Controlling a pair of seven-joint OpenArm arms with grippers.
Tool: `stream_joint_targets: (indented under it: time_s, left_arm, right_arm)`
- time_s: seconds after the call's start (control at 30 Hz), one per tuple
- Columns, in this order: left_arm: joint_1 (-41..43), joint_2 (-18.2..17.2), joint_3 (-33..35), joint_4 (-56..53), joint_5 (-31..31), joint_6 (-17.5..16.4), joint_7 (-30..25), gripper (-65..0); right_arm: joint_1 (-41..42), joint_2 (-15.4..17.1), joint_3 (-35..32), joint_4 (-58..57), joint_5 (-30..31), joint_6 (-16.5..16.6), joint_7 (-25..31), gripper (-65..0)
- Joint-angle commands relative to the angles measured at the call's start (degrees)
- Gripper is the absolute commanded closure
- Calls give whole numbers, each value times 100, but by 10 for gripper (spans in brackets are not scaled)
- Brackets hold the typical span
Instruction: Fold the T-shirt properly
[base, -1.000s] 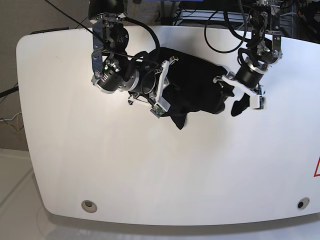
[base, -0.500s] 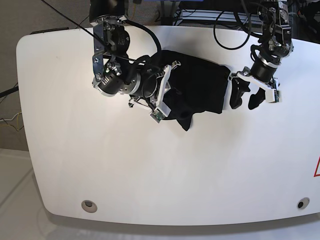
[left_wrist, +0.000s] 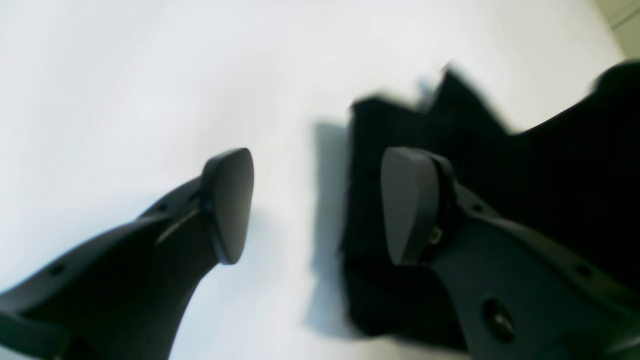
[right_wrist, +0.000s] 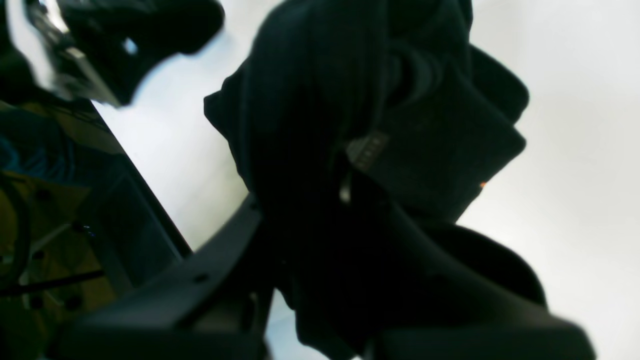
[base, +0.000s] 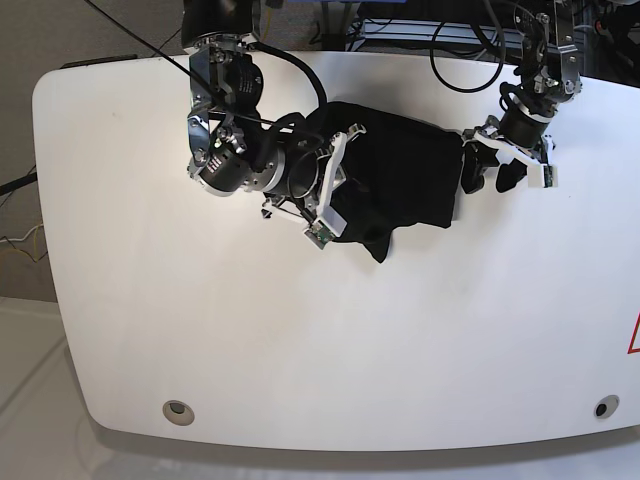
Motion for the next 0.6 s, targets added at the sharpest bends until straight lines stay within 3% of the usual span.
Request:
stream_joint_targets:
  time_s: [0.0,0.43,0.57]
  left_arm:
    - [-99,-52,-20,-99,-73,-50,-138,-387]
    - [-151,-52,-3,-530,-73,-76,-147,-387]
    - [-151,-43,6,-609,-73,-454,-147,-387]
  right_arm:
    - [96,-52,-212,104,109,14,150,0]
    - [87,-61,-335,104,92,14,150,0]
    - [87,-52,-335,104,92,14,150,0]
